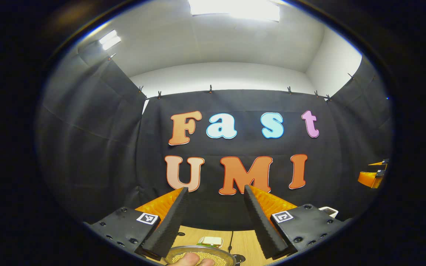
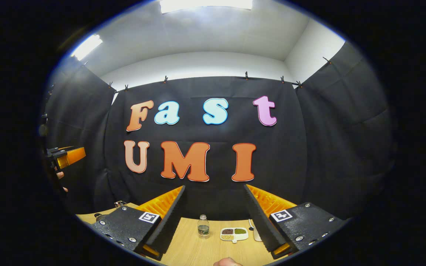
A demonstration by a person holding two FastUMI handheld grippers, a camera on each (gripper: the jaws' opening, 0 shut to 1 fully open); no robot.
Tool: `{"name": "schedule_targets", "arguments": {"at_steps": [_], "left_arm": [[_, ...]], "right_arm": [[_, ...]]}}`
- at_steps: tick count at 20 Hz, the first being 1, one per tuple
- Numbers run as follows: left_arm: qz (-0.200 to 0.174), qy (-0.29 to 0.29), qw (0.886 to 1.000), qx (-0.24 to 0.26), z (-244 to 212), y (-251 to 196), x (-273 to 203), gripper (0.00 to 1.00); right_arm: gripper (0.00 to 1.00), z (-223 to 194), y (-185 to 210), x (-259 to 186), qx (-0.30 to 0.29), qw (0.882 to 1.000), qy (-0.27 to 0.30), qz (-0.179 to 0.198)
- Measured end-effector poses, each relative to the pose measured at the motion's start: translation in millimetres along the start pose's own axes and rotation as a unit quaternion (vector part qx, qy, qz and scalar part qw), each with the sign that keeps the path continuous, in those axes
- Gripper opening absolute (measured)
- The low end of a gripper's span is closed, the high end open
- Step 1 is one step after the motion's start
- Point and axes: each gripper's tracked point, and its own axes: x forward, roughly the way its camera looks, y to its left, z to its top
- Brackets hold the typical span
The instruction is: First push the handle of the pot to place it horizontally, then grasp the pot with both hands and set it on the induction cooktop.
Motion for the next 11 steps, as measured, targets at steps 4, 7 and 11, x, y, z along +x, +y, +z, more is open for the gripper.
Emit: {"name": "schedule_targets", "arguments": {"at_steps": [4,7,11], "left_arm": [[0.006,-0.003,1.0,0.019,-9,-1,1,0.99],[0.008,-0.006,1.0,0.027,-10,-6,2,0.99],[0.013,-0.019,0.999,0.029,-2,-7,1,0.99]], "right_arm": [[0.98,-3,-2,4,0.005,1.0,-0.004,0.002],[0.94,-5,-5,8,0.006,1.0,-0.009,-0.001],[0.94,-13,-6,9,0.004,1.0,-0.003,0.0]]}}
